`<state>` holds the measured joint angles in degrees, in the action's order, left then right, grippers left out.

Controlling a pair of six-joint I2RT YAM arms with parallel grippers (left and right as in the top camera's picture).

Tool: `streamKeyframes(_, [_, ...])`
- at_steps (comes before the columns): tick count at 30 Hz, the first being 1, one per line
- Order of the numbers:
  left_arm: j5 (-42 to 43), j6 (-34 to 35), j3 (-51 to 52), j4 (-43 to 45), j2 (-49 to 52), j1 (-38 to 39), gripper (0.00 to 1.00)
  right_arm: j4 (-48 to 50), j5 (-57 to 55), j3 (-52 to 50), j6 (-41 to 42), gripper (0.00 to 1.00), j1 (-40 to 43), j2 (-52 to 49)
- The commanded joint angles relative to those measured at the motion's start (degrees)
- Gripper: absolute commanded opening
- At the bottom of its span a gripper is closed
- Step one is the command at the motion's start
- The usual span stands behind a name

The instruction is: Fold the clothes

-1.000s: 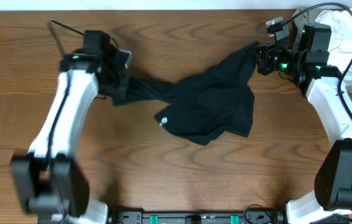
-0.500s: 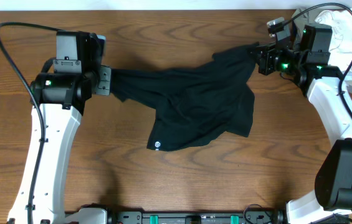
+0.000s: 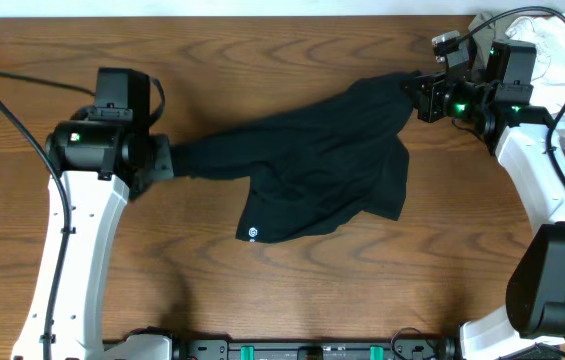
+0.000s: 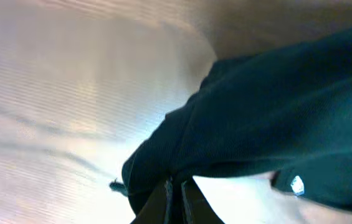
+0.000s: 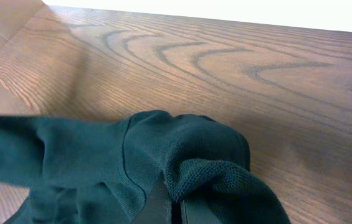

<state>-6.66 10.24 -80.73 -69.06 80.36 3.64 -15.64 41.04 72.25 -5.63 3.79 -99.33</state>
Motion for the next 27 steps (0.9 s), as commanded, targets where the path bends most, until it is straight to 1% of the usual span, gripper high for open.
streamKeyframes(1, [8.09,4.7,2.62,-2.14,-0.17,-0.09,0.06,-0.26,-0.59,0.59,-0.81,0.01,0.44,1.29])
streamKeyframes(4, [14.86,4.68,5.44,-3.02,-0.2,0.07,0.06,-0.61,-0.59,0.59,-0.87,0.01,0.44,1.29])
streamKeyframes(7, [18.36,4.7,9.57,-3.37,-0.2,0.63,0.06,-0.94,-0.59,0.59,-0.9,0.01,0.44,1.29])
streamKeyframes(12, [25.38,4.63,18.47,-3.13,-0.17,1.44,0.12,-0.94,-0.59,0.59,-1.31,0.01,0.44,1.29])
streamKeyframes(14, [28.0,4.44,21.42,-2.54,-0.17,1.92,0.17,-0.94,-0.59,0.59,-1.31,0.01,0.44,1.29])
streamKeyframes(15, [28.59,4.42,22.53,-2.14,-0.17,2.32,0.29,-0.94,-0.59,0.59,-1.31,0.01,0.44,1.29])
streamKeyframes(17, [28.55,4.13,23.69,-0.79,-0.17,3.23,0.48,-0.87,-0.59,0.59,-1.31,0.01,0.44,1.29])
streamKeyframes(18, [28.52,3.69,23.78,0.39,-0.17,3.61,0.52,-0.85,-0.59,0.59,-1.31,0.01,0.44,1.29])
streamKeyframes(19, [28.52,3.28,23.76,1.92,-0.17,3.82,0.56,-0.85,-0.59,0.59,-1.31,0.02,0.44,1.29])
streamKeyframes(21, [28.02,2.93,23.76,7.74,-0.2,3.82,0.6,-0.85,-0.57,0.59,-1.31,0.02,0.42,1.29])
streamKeyframes(26, [19.8,2.93,23.78,25.83,1.05,2.84,0.62,-0.92,-0.55,0.59,-1.29,0.02,0.26,1.29])
streamKeyframes(27, [19.17,2.75,23.76,29.27,2.03,2.36,0.64,-0.92,-0.55,0.59,-1.29,0.02,0.26,1.29])
